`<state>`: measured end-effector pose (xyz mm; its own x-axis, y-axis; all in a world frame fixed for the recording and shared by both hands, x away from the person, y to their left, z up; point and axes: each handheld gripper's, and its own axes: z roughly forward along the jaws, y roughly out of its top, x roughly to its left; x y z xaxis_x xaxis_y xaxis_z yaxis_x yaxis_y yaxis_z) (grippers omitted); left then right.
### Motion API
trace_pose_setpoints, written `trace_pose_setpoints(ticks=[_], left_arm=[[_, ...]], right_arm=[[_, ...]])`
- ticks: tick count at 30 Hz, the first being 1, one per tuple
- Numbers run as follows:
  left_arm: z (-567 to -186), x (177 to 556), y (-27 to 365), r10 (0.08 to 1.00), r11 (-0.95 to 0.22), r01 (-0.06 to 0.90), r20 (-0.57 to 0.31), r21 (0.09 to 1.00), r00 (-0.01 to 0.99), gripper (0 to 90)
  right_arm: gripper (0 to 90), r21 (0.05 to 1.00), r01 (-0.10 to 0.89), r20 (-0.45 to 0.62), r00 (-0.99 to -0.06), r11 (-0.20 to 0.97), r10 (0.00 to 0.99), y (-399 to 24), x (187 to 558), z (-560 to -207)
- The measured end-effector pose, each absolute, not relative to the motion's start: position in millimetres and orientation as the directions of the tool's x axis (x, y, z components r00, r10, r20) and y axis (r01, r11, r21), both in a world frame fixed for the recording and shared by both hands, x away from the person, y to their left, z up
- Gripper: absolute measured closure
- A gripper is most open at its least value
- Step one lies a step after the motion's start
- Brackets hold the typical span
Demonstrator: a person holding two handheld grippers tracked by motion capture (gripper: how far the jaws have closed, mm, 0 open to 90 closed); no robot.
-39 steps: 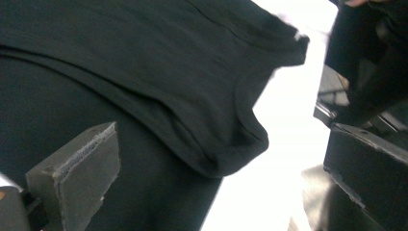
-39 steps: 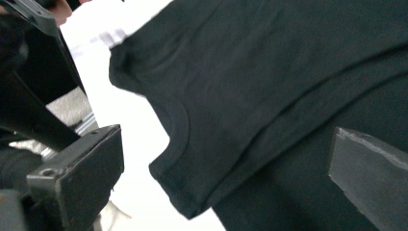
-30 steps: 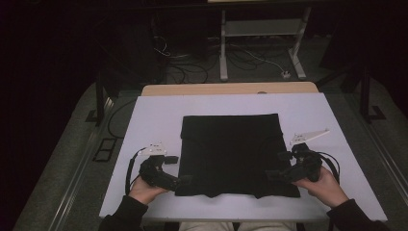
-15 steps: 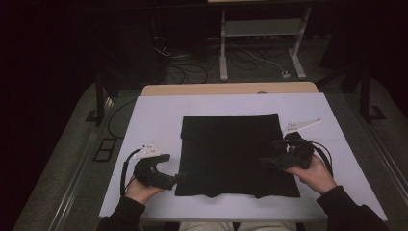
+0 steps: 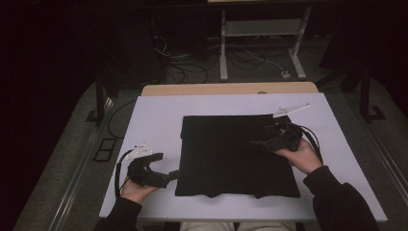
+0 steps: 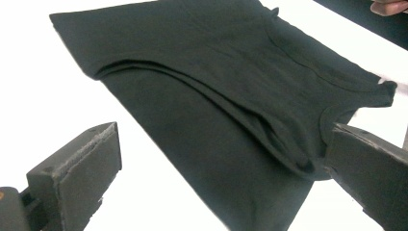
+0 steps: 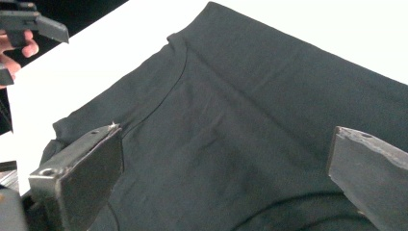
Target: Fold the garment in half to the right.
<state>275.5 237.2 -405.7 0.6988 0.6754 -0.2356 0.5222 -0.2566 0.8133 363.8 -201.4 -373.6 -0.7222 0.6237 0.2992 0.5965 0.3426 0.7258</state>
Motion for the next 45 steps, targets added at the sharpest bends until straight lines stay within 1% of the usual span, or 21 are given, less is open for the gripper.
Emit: trace_pose_setpoints(ticks=[6,19,21,31,41,45], left_arm=[[-409,274,247,0.700,-0.232,0.529,-0.237,0.817,0.674,0.0],[-418,270,253,0.714,-0.261,0.544,-0.220,0.797,0.664,0.0],[-420,268,251,0.717,-0.277,0.539,-0.202,0.795,0.667,0.0],[-427,264,244,0.674,-0.338,0.535,-0.198,0.775,0.712,0.0],[-431,260,241,0.648,-0.349,0.531,-0.211,0.772,0.732,0.0],[-431,258,238,0.631,-0.371,0.519,-0.200,0.770,0.749,0.0]], right_arm=[[0.0,0.729,0.586,0.283,-0.729,0.354,0.624,-194,378,-369],[0.0,0.737,0.560,0.258,-0.751,0.378,0.609,-169,408,-360],[0.0,0.737,0.559,0.257,-0.752,0.381,0.607,-166,412,-360],[0.0,0.745,0.550,0.251,-0.755,0.377,0.606,-146,434,-363],[0.0,0.746,0.540,0.245,-0.767,0.390,0.593,-121,454,-366],[0.0,0.739,0.537,0.238,-0.773,0.407,0.588,-109,461,-367]])
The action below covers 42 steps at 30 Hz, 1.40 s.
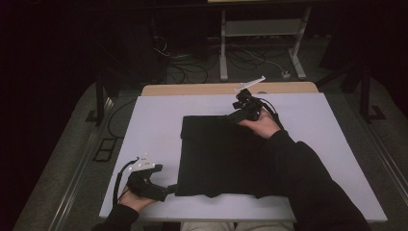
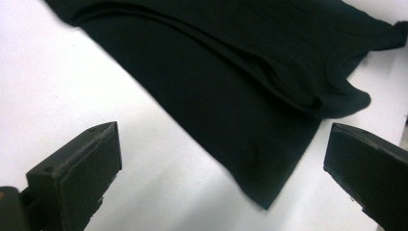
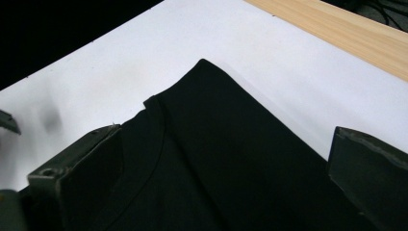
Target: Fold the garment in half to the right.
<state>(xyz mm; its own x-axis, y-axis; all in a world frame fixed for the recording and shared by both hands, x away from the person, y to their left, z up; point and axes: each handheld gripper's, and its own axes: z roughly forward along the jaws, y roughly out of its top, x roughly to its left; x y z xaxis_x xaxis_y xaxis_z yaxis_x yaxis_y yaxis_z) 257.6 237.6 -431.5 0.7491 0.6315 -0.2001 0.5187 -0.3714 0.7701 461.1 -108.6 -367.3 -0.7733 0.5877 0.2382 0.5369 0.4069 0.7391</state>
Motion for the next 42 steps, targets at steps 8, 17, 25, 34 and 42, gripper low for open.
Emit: trace_pose_setpoints(ticks=[8,17,25,34,42], left_arm=[[-436,257,235,0.605,-0.396,0.514,-0.205,0.761,0.769,0.0],[-441,258,231,0.585,-0.430,0.518,-0.209,0.739,0.784,0.0],[-445,258,226,0.560,-0.461,0.521,-0.219,0.718,0.799,0.0],[-448,258,223,0.543,-0.481,0.524,-0.231,0.703,0.808,0.0],[-449,256,219,0.522,-0.501,0.516,-0.233,0.694,0.820,0.0]], right_arm=[[0.0,0.740,0.516,0.223,-0.793,0.432,0.566,-81,474,-369],[0.0,0.732,0.504,0.214,-0.809,0.458,0.548,-54,482,-368],[0.0,0.722,0.499,0.211,-0.819,0.480,0.534,-33,488,-371],[0.0,0.709,0.505,0.212,-0.819,0.493,0.533,-13,498,-376],[0.0,0.703,0.505,0.212,-0.821,0.501,0.531,3,503,-384]])
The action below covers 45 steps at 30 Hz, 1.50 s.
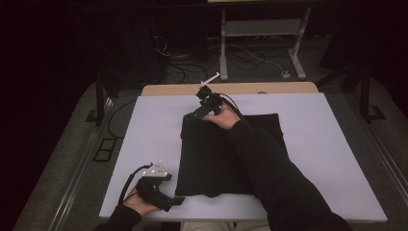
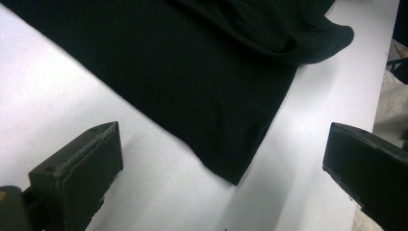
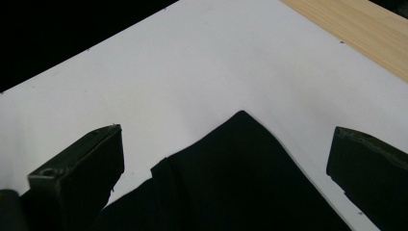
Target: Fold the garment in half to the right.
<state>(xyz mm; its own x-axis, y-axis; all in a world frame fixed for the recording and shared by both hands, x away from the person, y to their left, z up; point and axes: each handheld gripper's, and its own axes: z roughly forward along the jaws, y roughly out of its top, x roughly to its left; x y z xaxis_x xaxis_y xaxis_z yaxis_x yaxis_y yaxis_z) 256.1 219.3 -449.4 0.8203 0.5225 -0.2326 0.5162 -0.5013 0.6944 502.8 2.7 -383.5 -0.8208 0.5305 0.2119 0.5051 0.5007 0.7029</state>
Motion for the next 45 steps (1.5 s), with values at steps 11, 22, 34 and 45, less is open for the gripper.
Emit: trace_pose_setpoints(ticks=[11,22,34,45], left_arm=[[-448,252,219,0.496,-0.512,0.484,-0.215,0.710,0.841,17.6],[-449,250,216,0.492,-0.528,0.441,-0.162,0.726,0.856,40.7],[-448,252,211,0.515,-0.535,0.432,-0.125,0.726,0.848,58.6],[-445,258,204,0.509,-0.535,0.430,-0.129,0.727,0.851,81.1]], right_arm=[[0.0,0.702,0.521,0.227,-0.810,0.485,0.541,14,511,-401],[0.0,0.684,0.531,0.211,-0.800,0.500,0.561,25,518,-416],[0.0,0.676,0.546,0.215,-0.789,0.496,0.576,34,525,-425],[2.5,0.657,0.562,0.219,-0.781,0.503,0.586,36,532,-437]])
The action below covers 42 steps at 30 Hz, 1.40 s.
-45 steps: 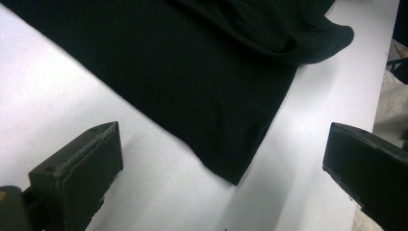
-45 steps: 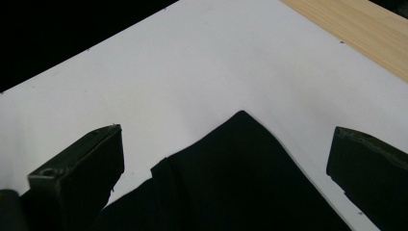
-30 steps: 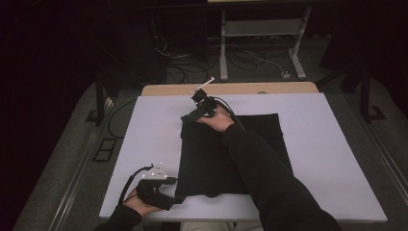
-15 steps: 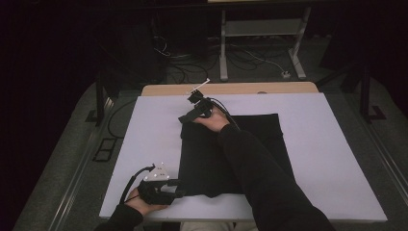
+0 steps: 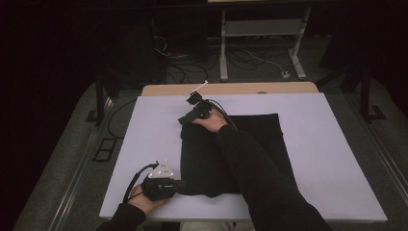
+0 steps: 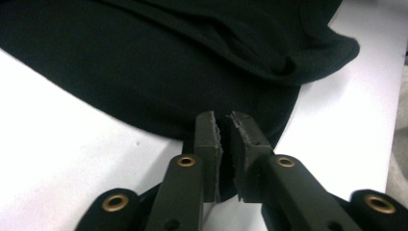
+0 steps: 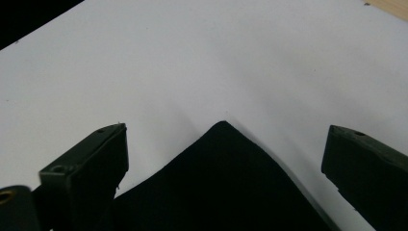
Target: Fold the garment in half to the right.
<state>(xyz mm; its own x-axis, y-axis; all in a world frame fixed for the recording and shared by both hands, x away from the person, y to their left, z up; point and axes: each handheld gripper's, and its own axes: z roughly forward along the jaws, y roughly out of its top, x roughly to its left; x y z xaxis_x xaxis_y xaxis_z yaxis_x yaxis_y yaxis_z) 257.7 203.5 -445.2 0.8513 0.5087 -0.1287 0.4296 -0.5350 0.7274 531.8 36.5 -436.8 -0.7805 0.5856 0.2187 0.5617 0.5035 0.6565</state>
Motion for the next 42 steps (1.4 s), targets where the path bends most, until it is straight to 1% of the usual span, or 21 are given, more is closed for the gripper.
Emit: trace_pose_setpoints(ticks=[2,4,11,16,18,22,26,34,35,37,42], left_arm=[[-445,259,204,0.506,-0.530,0.430,-0.134,0.731,0.852,82.7],[-444,259,204,0.502,-0.532,0.429,-0.136,0.730,0.854,83.2],[-443,263,201,0.490,-0.522,0.427,-0.150,0.738,0.859,84.5],[-441,266,199,0.479,-0.519,0.421,-0.155,0.744,0.864,84.7],[-440,266,199,0.476,-0.515,0.418,-0.156,0.749,0.865,84.8],[-439,267,198,0.473,-0.512,0.412,-0.154,0.754,0.867,84.9],[-437,268,198,0.474,-0.503,0.409,-0.152,0.761,0.867,84.8],[-436,269,196,0.473,-0.497,0.407,-0.154,0.766,0.867,84.9],[-436,270,195,0.473,-0.497,0.407,-0.154,0.766,0.868,84.9],[-436,270,195,0.472,-0.494,0.406,-0.155,0.769,0.868,84.9],[-434,272,190,0.467,-0.493,0.402,-0.155,0.772,0.870,84.9]], right_arm=[[9.0,0.655,0.566,0.220,-0.776,0.500,0.591,37,532,-439],[12.8,0.656,0.565,0.215,-0.775,0.500,0.594,38,533,-440],[15.8,0.655,0.556,0.195,-0.778,0.511,0.597,40,535,-443],[20.9,0.650,0.561,0.201,-0.778,0.512,0.596,40,536,-446],[24.7,0.653,0.556,0.188,-0.777,0.514,0.601,41,536,-447],[40.2,0.659,0.552,0.182,-0.776,0.511,0.604,42,536,-446],[52.3,0.656,0.542,0.167,-0.783,0.525,0.600,43,534,-446],[80.7,0.637,0.539,0.166,-0.794,0.551,0.586,40,533,-442],[83.3,0.635,0.542,0.168,-0.793,0.550,0.586,39,533,-441],[85.2,0.633,0.544,0.175,-0.793,0.550,0.583,38,533,-438],[86.3,0.641,0.539,0.176,-0.797,0.547,0.578,33,530,-430]])
